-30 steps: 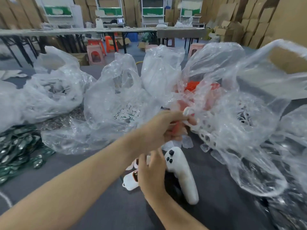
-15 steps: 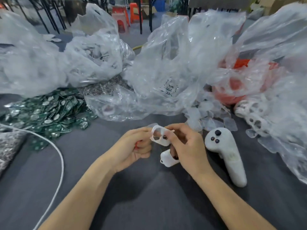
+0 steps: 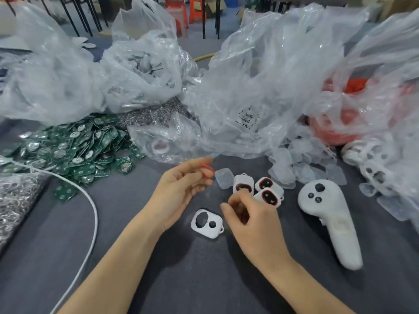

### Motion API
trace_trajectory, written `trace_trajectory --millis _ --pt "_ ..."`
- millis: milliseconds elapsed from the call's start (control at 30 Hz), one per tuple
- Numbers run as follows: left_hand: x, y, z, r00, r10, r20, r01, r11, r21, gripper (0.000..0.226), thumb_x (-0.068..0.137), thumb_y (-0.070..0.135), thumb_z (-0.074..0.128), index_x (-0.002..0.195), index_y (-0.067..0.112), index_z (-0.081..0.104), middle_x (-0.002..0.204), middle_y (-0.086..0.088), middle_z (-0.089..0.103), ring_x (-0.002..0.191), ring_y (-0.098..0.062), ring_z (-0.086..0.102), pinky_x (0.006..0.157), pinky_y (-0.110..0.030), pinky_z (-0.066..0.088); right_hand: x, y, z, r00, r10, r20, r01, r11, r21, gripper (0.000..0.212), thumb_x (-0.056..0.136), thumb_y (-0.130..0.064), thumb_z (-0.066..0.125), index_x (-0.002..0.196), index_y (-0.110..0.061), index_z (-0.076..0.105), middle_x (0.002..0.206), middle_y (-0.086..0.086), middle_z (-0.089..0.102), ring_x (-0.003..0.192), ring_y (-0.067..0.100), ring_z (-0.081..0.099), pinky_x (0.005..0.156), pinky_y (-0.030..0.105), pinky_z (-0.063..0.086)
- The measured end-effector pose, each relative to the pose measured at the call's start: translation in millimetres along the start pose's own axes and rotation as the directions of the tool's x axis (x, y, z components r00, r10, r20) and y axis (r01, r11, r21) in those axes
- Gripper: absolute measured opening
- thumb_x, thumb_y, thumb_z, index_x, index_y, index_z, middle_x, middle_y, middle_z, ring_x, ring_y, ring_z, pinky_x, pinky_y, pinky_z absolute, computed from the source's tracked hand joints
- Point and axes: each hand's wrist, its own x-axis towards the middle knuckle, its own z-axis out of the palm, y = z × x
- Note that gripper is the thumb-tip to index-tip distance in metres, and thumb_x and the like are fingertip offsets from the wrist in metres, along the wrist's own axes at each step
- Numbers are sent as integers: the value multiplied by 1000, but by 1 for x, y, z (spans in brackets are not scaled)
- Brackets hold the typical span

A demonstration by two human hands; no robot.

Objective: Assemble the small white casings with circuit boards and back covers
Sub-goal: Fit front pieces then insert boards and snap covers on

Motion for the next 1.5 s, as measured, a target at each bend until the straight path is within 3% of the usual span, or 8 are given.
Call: trace_trajectory --millis 333,767,967,1033,1100,1167,1200,1500 --pt "-11 5 12 985 3 174 -41 976 215 22 82 17 68 103 22 75 99 -7 75 96 -17 70 84 -21 51 7 4 -2 965 -165 -204 203 962 184 36 77 -13 74 111 -15 63 101 -5 58 83 7 61 73 12 51" --pt "-18 11 13 955 -45 292 -42 958 285 24 83 8 66 101 22 72 94 -12 75 91 -18 72 83 -22 52 5 -1 -10 994 48 98 -96 817 569 30 79 -7 74 106 -18 69 96 -2 70 90 10 68 78 17 52" --pt "-17 27 4 997 -31 65 6 936 351 15 73 20 72 87 20 71 79 -5 73 62 -16 69 62 -20 53 9 1 -8 988 143 63 -152 787 598 29 79 3 71 97 -20 70 94 -4 71 86 2 66 78 10 47" --pt "-20 40 1 1000 -20 0 15 731 682 27 66 47 79 78 26 66 72 7 66 53 -7 58 52 -18 46 10 2 -8 988 151 28 -139 806 576 28 79 4 71 99 -14 70 98 1 69 87 2 65 79 11 47" --pt "-29 43 7 995 -103 -7 36 280 959 53 53 80 62 82 35 57 80 15 59 66 -2 55 60 -24 45 10 2 -8 990 141 9 -122 823 555 29 79 7 70 102 -11 70 101 6 65 86 1 64 79 10 47" --pt "-42 33 22 980 -198 -27 11 -82 997 65 48 87 49 91 38 45 91 15 49 81 -8 54 70 -31 44 9 3 -8 991 130 -7 -109 854 508 30 79 6 69 103 -13 70 101 5 63 87 0 63 79 9 46" --pt "-47 27 28 978 -208 -24 -4 -132 991 63 51 84 53 93 39 41 94 15 45 84 -12 54 71 -33 44 8 3 -8 992 125 -14 -103 870 483 32 79 6 69 103 -15 71 101 2 63 87 0 63 79 9 46" --pt "-33 11 15 960 -101 262 -198 420 886 77 80 18 74 143 30 33 125 20 59 119 -4 50 101 -28 38 13 6 -22 995 88 49 -100 930 353 31 75 -1 76 95 -24 70 89 -14 64 83 2 65 76 9 48"
